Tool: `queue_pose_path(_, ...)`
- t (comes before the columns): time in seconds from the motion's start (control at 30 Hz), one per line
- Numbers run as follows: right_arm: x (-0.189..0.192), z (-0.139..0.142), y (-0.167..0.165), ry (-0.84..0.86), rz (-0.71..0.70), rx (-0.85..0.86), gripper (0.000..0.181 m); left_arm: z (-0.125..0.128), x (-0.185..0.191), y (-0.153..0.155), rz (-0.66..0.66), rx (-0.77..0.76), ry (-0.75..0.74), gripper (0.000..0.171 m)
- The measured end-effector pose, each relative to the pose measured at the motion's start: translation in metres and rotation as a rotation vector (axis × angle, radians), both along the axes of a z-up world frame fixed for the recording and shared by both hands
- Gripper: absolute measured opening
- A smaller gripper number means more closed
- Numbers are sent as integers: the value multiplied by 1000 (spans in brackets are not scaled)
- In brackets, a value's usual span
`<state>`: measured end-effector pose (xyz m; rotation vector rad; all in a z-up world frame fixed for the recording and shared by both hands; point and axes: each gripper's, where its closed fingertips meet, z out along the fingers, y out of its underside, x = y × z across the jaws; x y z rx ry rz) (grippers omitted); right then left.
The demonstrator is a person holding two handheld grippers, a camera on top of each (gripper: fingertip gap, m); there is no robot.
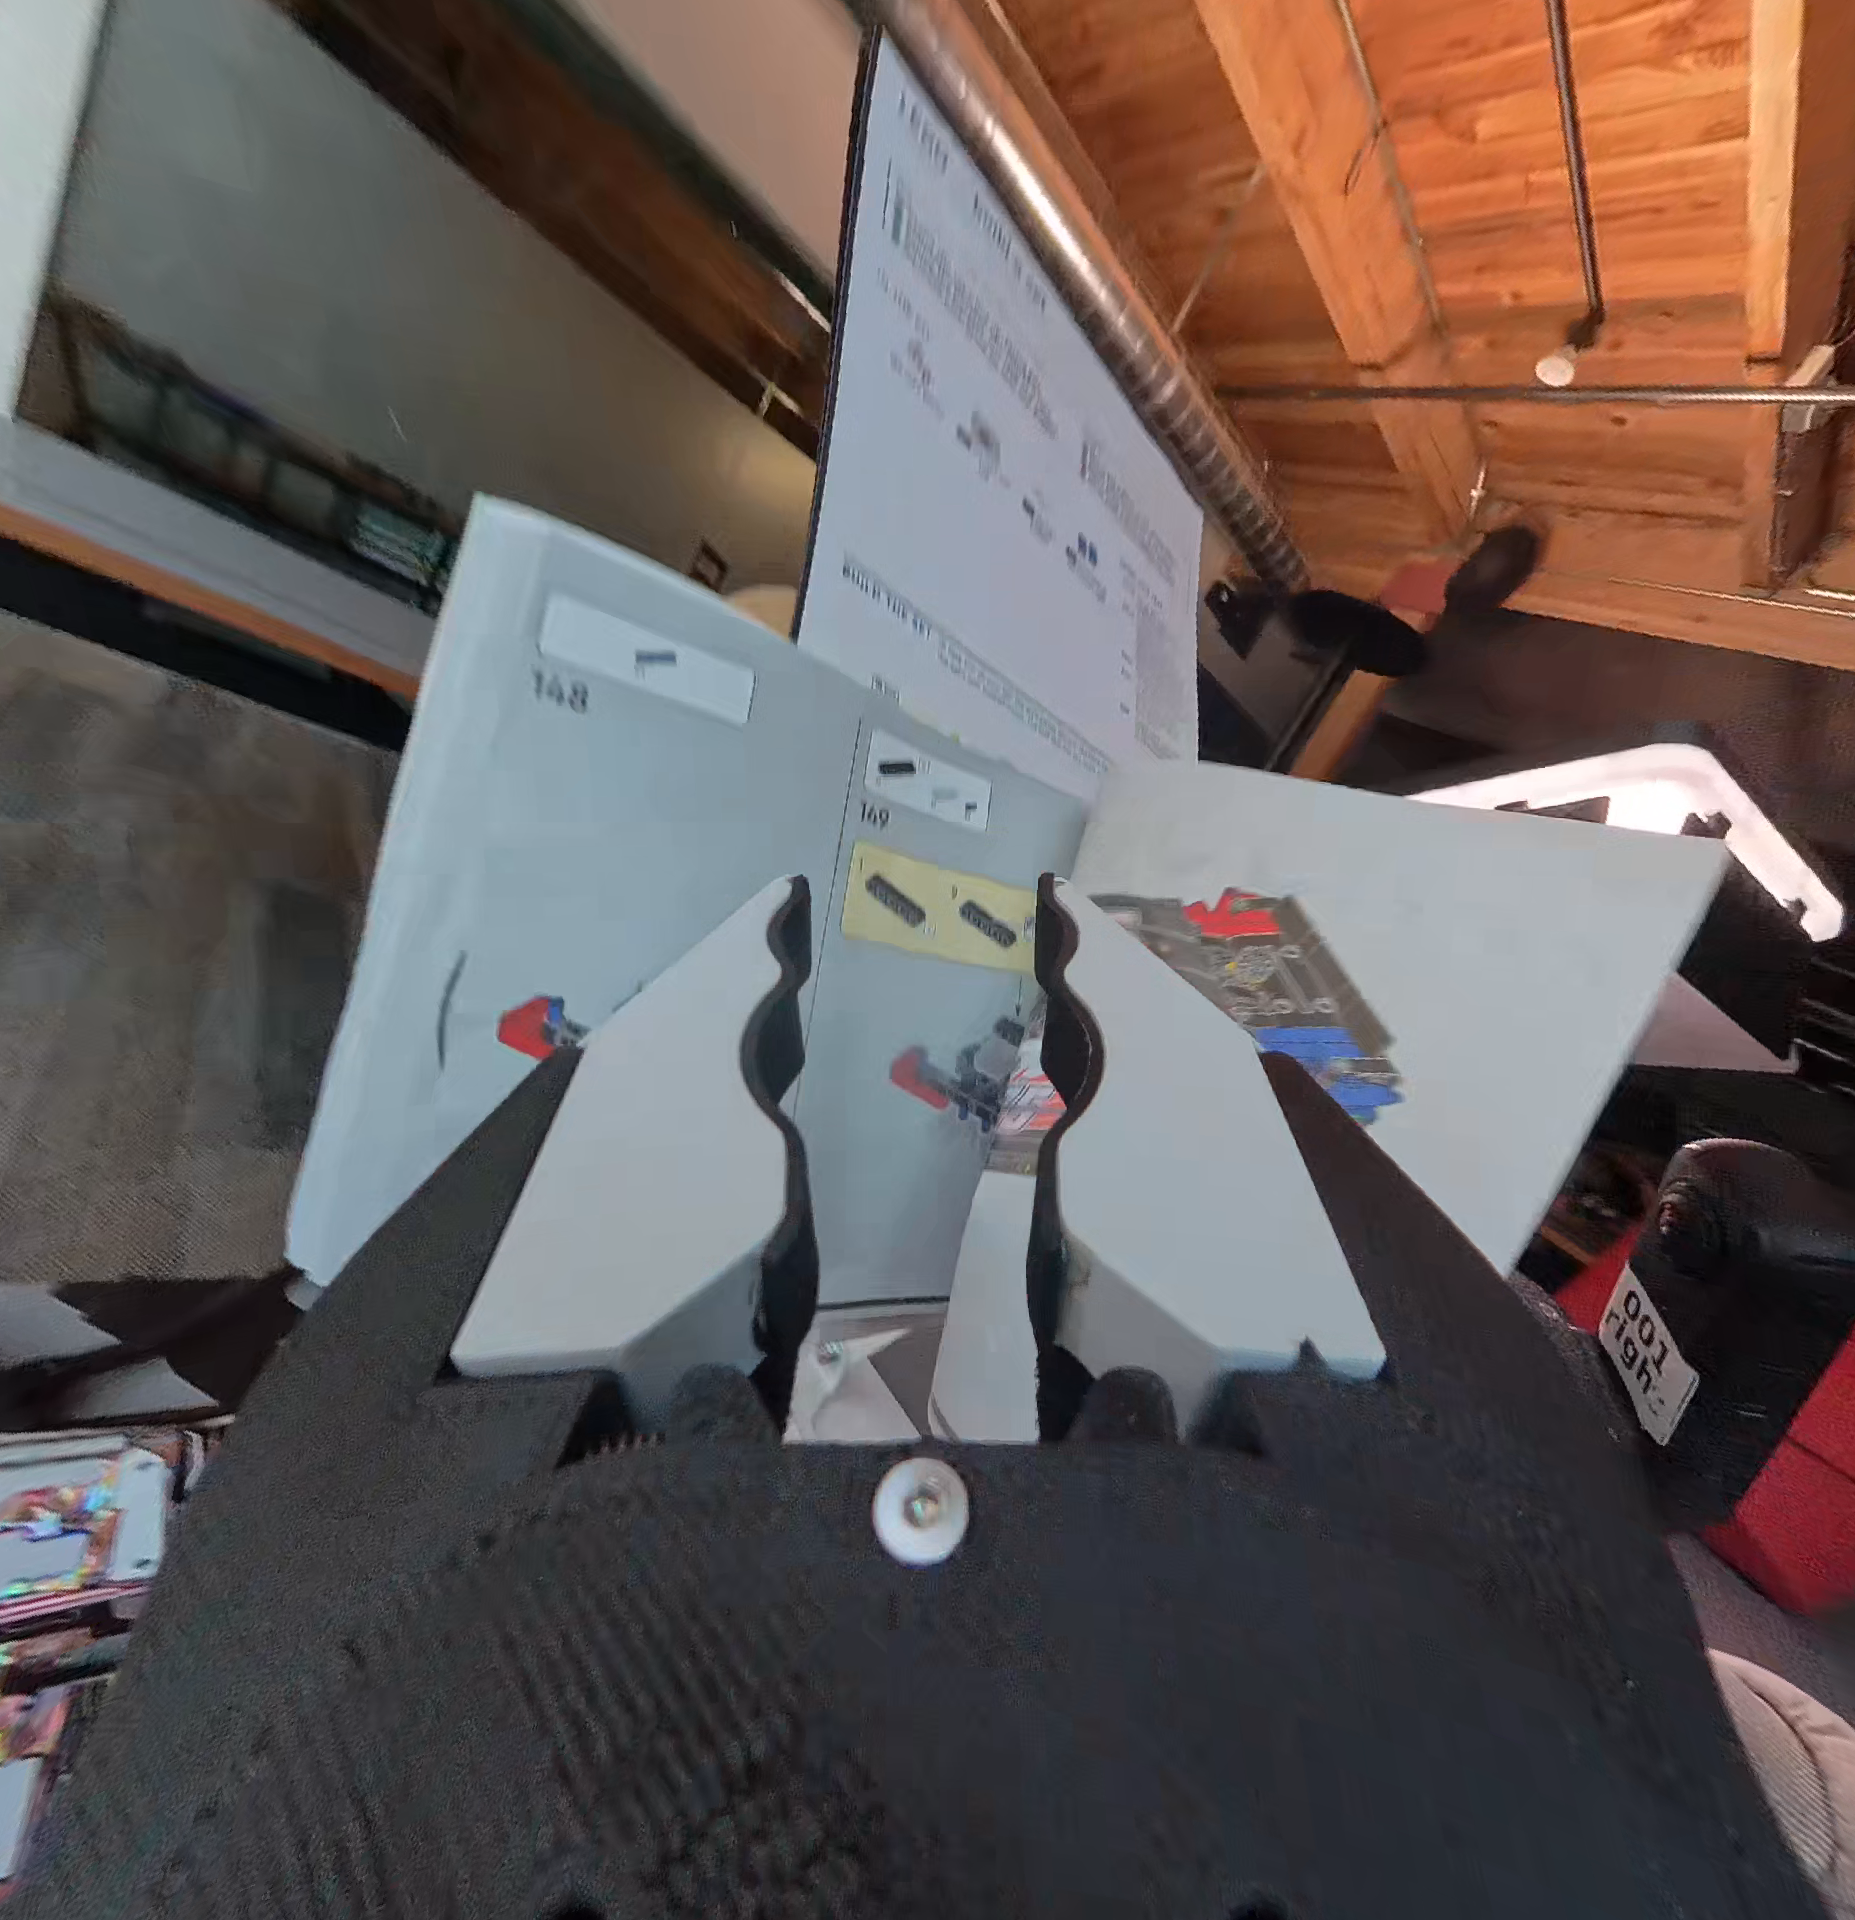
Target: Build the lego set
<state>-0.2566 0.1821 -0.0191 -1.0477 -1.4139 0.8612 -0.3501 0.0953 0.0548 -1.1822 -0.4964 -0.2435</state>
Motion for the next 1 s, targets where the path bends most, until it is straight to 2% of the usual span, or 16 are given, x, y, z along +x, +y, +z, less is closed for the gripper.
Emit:
queue_pose_path(0.1,-26,-7,2,-60,-89,89,26,40,22,-49,178,60,201,35)
queue_pose_path(0.17,-37,-12,4,-72,-125,110,28,52,51,-62,217,62,329,25)
queue_pose_path(0.2,-41,-15,4,-78,-137,113,30,51,66,-58,197,44,384,16)
queue_pose_path(0.27,-48,-24,6,-95,-148,129,35,28,88,-30,108,-82,440,4)
queue_pose_path(0.33,-51,-33,4,-119,-125,116,39,-12,88,6,66,-268,439,1)
queue_pose_path(0.43,-33,-24,4,-48,-110,54,36,-73,61,52,68,-498,423,0)
queue_pose_path(0.53,6,-10,23,64,-190,-10,27,-113,23,74,126,-657,429,0)
queue_pose_path(0.6,31,-12,49,77,-295,-59,24,-122,7,77,160,-689,452,0)
queue_pose_path(0.63,39,-16,63,60,-345,-81,31,-122,6,79,154,-675,449,0)
queue_pose_path(0.73,42,-36,96,-46,-421,-156,64,-121,5,79,165,-668,432,0)
queue_pose_path(0.83,32,-33,100,-65,-424,-180,71,-121,3,77,190,-655,435,0)
queue_pose_path(0.93,20,-26,94,-64,-439,-197,90,-122,1,76,178,-631,406,0)
queue_pose_path(1.0,14,-30,97,-92,-492,-191,93,-121,-1,74,185,-627,407,0)
